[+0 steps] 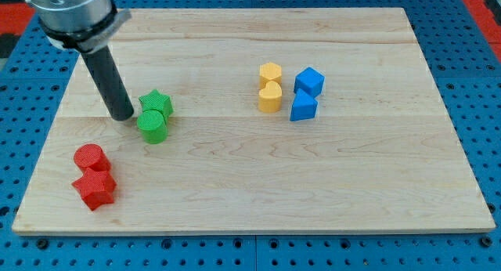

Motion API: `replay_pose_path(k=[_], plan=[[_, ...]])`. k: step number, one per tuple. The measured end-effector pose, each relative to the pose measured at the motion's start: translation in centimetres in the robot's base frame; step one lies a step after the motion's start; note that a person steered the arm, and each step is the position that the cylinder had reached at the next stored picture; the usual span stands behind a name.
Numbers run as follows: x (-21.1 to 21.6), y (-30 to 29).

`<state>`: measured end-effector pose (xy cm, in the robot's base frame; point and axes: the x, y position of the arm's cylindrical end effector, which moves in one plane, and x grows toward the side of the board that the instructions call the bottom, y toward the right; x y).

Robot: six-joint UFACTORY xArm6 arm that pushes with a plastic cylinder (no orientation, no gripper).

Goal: Push the green star slightly up and right

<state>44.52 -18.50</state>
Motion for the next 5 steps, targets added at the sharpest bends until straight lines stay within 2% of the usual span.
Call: replay_pose_path(k=[1,3,4,5], plan=[[1.0,3.3],[2.3,6.2],[2.3,6.0],[-0.6,2.5]])
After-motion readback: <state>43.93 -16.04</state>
